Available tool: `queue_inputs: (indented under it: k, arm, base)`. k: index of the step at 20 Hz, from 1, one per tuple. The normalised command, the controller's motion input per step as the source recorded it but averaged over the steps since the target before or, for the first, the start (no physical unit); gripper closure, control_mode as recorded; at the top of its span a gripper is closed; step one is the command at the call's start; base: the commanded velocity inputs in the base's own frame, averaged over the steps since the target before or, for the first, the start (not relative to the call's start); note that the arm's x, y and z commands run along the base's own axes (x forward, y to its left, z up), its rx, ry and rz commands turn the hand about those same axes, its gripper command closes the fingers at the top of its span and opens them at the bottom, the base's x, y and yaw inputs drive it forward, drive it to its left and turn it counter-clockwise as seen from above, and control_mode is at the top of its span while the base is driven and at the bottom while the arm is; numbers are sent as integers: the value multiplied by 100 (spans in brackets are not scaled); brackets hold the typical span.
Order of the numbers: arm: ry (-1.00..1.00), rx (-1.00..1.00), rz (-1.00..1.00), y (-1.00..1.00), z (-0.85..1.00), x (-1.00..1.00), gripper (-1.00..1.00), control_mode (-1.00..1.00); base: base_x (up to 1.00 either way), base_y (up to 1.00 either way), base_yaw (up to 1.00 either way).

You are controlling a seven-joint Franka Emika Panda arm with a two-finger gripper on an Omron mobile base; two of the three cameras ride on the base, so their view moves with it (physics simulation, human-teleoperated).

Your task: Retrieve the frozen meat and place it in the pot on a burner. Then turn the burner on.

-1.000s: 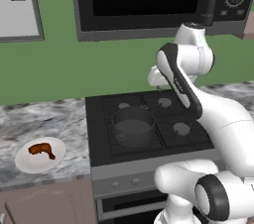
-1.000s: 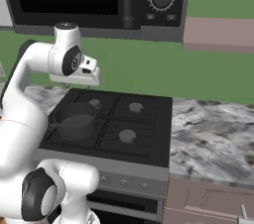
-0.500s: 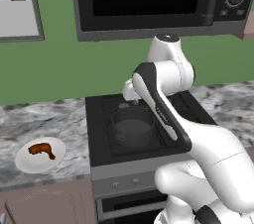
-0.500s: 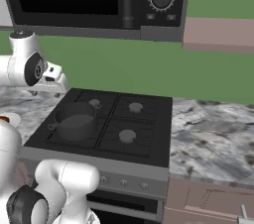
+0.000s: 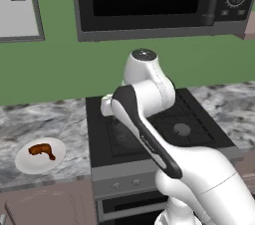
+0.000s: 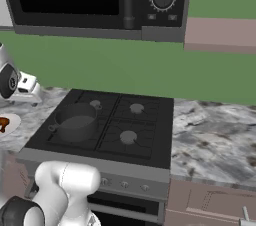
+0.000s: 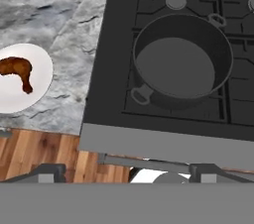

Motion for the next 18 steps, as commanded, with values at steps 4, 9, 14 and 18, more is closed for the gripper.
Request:
queue_inputs:
  k: [4, 9, 14, 18]
  arm:
    - [0, 0, 0, 21, 0, -5, -100, -100]
    - [0, -1, 1, 19, 0, -3, -100, -100]
    - [0, -2, 20, 83, -8, -5, -100, -100]
    - [0, 0, 36, 81, -21, 0, -100, -100]
  base:
    - [0, 0, 0]
    - [0, 0, 0]
    - [0, 0, 0]
    - [0, 0, 0]
